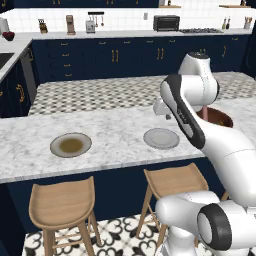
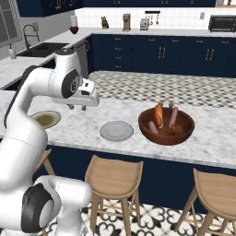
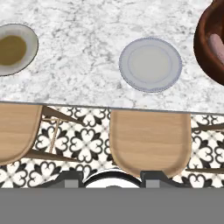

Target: Place one bun and one sausage from the bowl on each plate.

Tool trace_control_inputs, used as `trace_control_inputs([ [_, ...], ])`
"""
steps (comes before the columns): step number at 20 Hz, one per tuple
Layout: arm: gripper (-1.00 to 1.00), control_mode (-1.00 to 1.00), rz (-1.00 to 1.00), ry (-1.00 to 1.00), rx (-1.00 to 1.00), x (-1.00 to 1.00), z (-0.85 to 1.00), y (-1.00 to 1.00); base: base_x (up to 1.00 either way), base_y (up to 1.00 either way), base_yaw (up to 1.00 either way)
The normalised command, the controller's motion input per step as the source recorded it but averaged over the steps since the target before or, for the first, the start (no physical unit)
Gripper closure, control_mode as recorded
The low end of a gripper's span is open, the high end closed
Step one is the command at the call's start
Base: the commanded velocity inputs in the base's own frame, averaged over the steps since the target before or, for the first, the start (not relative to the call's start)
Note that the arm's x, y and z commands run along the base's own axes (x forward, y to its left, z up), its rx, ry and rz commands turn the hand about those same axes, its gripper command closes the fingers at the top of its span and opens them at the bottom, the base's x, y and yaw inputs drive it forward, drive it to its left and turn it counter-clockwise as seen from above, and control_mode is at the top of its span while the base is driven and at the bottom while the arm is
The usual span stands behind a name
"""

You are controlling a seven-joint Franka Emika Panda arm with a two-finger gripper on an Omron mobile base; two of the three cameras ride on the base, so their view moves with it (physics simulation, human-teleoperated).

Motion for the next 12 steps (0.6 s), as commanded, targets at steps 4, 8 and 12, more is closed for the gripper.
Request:
trace_control_inputs([
  [4,-1.0,-1.0,-0.03,-0.02,0.0,0.0,-0.12,-0.33,0.0,0.0,0.0],
  [8,-1.0,-1.0,-0.13,0.0,0.0,0.08,-0.1,-0.97,0.0,0.0,0.0],
  [12,-1.0,-1.0,-0.14,0.02,0.0,0.4,-0.11,-1.0,0.0,0.0,0.0],
])
